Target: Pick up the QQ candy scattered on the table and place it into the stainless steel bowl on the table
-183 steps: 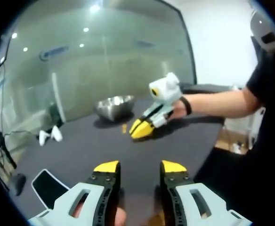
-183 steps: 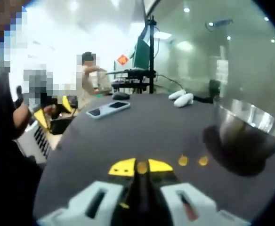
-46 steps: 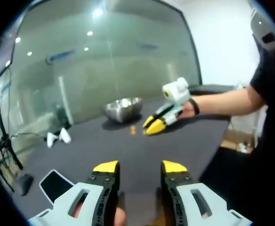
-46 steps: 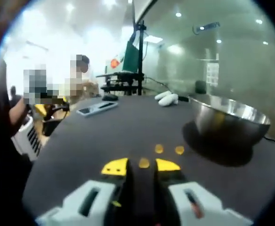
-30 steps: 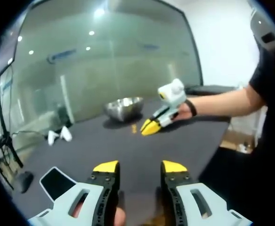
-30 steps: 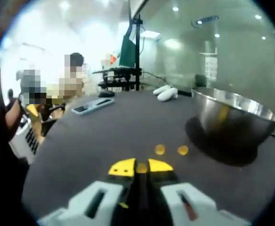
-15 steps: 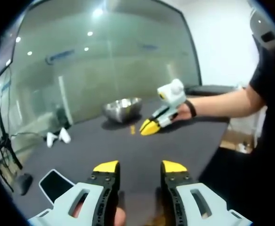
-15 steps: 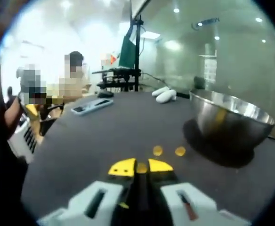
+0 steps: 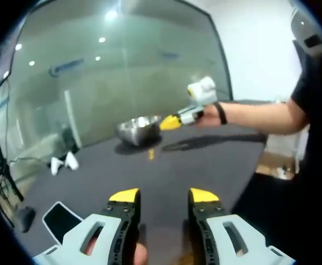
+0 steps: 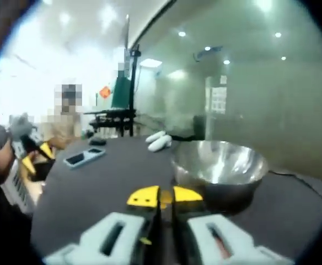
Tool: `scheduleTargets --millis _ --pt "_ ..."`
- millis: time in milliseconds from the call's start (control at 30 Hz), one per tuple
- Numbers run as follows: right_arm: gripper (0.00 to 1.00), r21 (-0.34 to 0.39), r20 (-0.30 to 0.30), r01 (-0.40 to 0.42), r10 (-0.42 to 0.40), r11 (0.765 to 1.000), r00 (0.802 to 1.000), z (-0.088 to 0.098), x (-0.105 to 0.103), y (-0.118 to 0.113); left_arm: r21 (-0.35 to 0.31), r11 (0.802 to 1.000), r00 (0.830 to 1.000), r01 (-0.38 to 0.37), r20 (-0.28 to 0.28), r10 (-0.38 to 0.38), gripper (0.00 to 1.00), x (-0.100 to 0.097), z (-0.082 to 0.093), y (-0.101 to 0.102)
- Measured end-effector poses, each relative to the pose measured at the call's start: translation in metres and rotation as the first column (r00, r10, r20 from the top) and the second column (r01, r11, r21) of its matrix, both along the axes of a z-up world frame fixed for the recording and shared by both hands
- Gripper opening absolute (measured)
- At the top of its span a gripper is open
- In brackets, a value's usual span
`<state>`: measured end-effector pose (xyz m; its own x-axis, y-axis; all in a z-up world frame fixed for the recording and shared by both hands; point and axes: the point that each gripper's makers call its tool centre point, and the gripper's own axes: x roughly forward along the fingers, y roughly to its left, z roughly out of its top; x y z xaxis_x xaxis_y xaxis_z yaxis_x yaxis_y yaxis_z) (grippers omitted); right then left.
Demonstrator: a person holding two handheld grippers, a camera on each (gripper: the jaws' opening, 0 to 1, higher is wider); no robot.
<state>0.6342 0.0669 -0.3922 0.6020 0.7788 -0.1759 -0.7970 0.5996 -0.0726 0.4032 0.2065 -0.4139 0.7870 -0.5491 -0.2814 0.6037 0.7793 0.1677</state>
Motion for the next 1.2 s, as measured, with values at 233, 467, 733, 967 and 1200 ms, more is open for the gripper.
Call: scheduleTargets --millis 233,467,733,967,1200 --pt "0.09 0.057 0.029 0.15 -0.152 0.987 0.988 0.03 0.041 -0.016 -0.001 1.0 1.0 0.002 -0.011 -0.002 0.36 0.0 -0.005 -0.001" --pt "0.09 0.07 0.0 0.243 -0.244 0.967 0.97 0.038 0.073 -0.004 -0.002 1.0 1.0 0.029 -0.001 -0.029 0.36 0.0 0.0 -0.012" --pt "0.09 0.057 0.018 0.233 -0.234 0.971 0.972 0.046 0.088 0.016 -0.004 1.0 1.0 0.007 -0.015 -0.007 0.36 -0.001 -0.005 -0.004" --pt "0.22 0.076 0.006 0.219 -0.22 0.973 0.975 0.038 0.083 0.014 -0.009 1.0 1.0 0.005 -0.014 -0.005 0.36 0.001 -0.005 -0.001" --pt "0.21 0.104 -0.013 0.23 -0.23 0.968 0.973 0.037 0.077 0.002 -0.032 0.999 1.0 0.018 -0.017 -0.018 0.36 0.0 -0.003 -0.005"
